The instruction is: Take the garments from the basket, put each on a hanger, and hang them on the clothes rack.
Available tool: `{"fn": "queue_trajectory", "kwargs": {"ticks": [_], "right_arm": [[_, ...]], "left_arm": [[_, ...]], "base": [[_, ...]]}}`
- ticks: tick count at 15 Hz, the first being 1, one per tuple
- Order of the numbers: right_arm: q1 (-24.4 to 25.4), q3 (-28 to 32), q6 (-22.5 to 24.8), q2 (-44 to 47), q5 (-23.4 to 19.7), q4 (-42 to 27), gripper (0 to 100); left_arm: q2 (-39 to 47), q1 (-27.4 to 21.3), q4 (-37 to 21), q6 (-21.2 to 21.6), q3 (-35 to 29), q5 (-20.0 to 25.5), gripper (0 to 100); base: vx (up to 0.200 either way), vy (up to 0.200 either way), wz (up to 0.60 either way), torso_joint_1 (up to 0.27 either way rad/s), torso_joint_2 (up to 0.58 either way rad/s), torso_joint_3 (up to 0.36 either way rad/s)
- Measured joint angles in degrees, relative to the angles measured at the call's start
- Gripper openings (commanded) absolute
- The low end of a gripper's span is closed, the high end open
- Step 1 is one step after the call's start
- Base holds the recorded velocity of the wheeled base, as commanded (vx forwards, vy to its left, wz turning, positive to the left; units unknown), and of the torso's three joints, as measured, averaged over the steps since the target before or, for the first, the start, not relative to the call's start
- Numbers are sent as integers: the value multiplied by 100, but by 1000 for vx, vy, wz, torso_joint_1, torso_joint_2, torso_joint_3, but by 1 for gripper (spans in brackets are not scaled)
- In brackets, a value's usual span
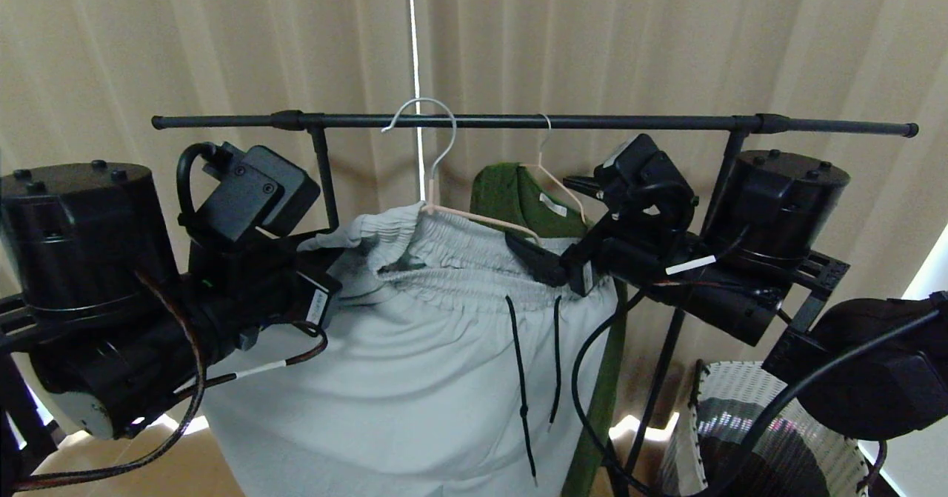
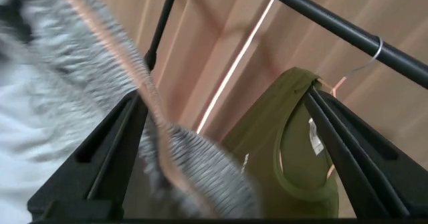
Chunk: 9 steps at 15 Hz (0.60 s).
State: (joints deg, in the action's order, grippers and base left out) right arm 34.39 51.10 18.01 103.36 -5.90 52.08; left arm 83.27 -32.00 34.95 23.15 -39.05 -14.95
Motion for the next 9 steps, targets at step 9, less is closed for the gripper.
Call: {"fn": "queue_trajectory", "kwargs": {"ticks": [9], "right_arm": [[-5,496,0,228,152,-169,100]], "left_arm": [[-188,157,-17,2,-9,327,0]], "base": [[0,0,0,0,0,0]]}}
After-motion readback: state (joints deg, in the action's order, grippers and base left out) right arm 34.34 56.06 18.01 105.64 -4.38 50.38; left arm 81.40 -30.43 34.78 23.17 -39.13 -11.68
